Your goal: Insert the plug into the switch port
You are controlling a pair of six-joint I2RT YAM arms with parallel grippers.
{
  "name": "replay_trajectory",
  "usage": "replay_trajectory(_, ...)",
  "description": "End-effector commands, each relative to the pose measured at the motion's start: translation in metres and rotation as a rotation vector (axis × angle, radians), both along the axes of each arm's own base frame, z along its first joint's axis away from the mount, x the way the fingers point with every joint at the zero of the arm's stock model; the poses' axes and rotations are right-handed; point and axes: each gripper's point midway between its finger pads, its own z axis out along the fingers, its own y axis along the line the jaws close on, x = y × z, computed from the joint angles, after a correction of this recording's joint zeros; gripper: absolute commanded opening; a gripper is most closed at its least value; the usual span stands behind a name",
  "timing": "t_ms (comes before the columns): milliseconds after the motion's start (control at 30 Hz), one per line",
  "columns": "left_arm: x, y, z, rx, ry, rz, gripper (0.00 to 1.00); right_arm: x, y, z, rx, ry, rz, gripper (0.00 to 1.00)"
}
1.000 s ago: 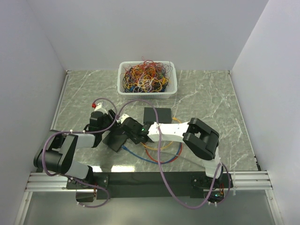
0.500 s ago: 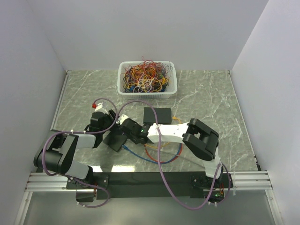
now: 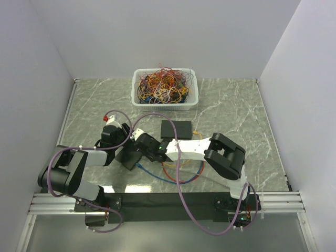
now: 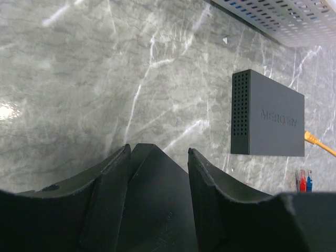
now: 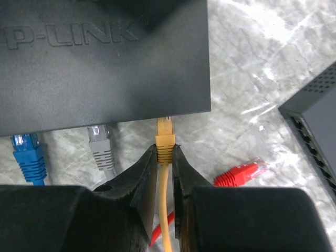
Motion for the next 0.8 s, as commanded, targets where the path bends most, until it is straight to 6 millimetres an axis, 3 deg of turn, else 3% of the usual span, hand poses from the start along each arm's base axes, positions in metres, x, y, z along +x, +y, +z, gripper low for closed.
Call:
replay_trajectory(0, -0.030, -0.021, -0.017, -0.042, 0.096, -0.107, 0.53, 0.018, 0.063, 0.091, 0.374, -0.143, 0.041, 0.00)
replay_trajectory(267, -0.040, -0.024, -0.019, -0.050, 0.102, -0.117, 0.53, 0.023, 0.078, 0.108, 0.451, -0.147, 0.047, 0.00)
replay_trajectory(767, -0.057, -0.041, -0.026, -0.069, 0.132, -0.153, 0.52, 0.029, 0.067, 0.084, 0.423, -0.134, 0.012, 0.00)
